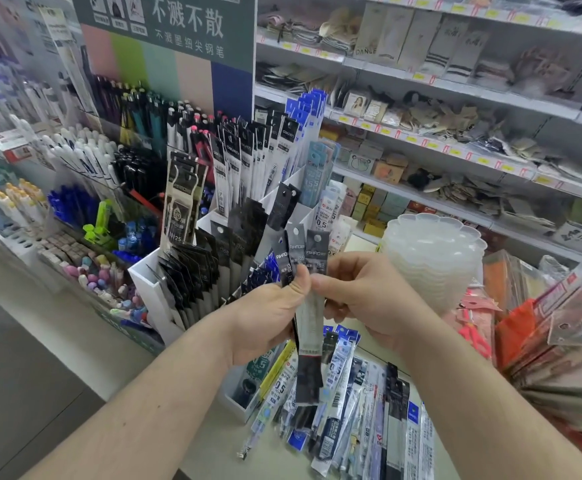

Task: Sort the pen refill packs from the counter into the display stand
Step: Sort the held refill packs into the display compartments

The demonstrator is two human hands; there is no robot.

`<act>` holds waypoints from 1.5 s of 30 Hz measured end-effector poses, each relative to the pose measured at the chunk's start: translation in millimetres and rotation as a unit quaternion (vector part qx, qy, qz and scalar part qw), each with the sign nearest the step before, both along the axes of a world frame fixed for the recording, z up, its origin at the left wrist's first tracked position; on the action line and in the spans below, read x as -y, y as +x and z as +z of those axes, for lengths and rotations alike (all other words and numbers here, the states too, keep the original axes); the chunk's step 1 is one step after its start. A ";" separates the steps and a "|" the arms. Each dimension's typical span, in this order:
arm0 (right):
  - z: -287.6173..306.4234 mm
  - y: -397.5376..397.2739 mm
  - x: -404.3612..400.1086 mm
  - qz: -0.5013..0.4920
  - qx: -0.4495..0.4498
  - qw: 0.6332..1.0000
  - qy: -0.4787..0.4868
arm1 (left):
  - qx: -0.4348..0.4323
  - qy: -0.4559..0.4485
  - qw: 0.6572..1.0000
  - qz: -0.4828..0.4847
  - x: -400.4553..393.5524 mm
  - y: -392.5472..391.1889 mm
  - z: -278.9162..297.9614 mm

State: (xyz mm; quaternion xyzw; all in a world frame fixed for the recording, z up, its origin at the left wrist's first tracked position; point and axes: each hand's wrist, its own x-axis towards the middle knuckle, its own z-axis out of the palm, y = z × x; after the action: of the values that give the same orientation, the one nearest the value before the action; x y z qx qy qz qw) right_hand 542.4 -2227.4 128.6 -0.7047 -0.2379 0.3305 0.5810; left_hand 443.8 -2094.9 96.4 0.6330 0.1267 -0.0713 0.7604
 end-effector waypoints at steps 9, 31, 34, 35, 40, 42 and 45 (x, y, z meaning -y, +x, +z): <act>-1.9 -5.2 1.6 0.062 -0.014 0.998 -0.009 | -0.022 0.047 0.992 -0.116 -2.1 2.8 5.4; 46.5 48.7 -36.4 -0.224 -0.013 0.963 0.151 | -0.064 0.037 0.997 0.033 -2.2 -13.5 18.6; 44.6 44.1 -58.2 -0.214 0.074 0.969 0.094 | -0.072 0.049 0.996 0.013 -0.1 -16.6 17.7; 41.6 41.3 -65.4 -0.202 0.093 0.972 0.080 | -0.073 0.053 0.996 0.005 1.4 -17.1 17.7; 15.1 35.8 -93.8 -0.140 0.160 0.977 -0.022 | -0.069 0.089 0.993 -0.016 4.1 -16.6 15.0; 4.7 33.4 -100.8 -0.096 0.201 0.971 -0.086 | -0.069 0.097 0.993 -0.014 4.9 -16.2 13.0; -1.4 30.1 -108.7 -0.029 0.266 0.947 -0.176 | -0.068 0.118 0.991 -0.015 8.3 -14.8 10.9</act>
State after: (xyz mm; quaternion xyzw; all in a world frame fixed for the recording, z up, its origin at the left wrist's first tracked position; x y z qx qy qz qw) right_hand 572.5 -2118.7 127.2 -0.8648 -0.3010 0.1511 0.3725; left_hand 429.0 -2103.3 107.3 0.7139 0.1763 -0.1102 0.6686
